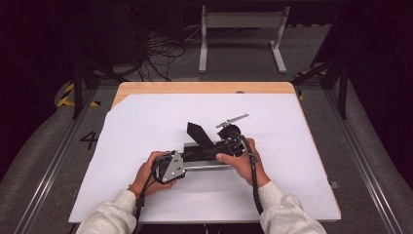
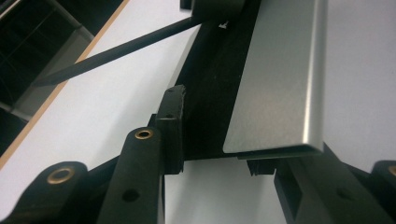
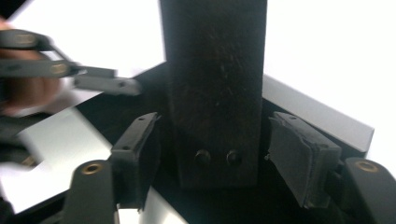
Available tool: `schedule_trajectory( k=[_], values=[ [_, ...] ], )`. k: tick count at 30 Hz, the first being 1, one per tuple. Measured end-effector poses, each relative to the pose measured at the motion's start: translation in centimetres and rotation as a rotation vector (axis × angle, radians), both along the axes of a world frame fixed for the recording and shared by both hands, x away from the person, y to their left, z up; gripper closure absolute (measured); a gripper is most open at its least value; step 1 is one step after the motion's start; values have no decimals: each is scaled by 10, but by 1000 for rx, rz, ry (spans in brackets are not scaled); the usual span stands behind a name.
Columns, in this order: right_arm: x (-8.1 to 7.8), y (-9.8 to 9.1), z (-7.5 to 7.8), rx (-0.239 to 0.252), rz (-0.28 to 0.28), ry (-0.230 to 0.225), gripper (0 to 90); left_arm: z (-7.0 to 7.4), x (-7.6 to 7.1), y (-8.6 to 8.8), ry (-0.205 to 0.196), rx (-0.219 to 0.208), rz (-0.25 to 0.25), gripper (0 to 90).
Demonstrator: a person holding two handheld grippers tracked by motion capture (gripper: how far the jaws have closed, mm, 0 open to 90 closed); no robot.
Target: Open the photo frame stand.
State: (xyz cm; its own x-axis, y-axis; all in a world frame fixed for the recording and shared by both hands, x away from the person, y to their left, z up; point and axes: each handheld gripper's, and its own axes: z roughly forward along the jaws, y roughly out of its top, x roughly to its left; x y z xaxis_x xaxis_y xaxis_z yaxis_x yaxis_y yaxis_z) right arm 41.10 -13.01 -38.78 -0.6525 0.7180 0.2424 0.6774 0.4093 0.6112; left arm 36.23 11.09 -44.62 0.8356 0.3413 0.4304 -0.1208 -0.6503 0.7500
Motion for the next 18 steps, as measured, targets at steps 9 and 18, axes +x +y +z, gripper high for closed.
schedule_trajectory(
  k=[9, 18],
  values=[
    [-24, -53, 10, 94, 33, -181, 380, 4, 7, 11, 85, -89, 11, 661],
    [-42, -73, 5, 120, 66, -303, 366, 8, 10, 15, 133, -122, 0, 662]
  ],
)
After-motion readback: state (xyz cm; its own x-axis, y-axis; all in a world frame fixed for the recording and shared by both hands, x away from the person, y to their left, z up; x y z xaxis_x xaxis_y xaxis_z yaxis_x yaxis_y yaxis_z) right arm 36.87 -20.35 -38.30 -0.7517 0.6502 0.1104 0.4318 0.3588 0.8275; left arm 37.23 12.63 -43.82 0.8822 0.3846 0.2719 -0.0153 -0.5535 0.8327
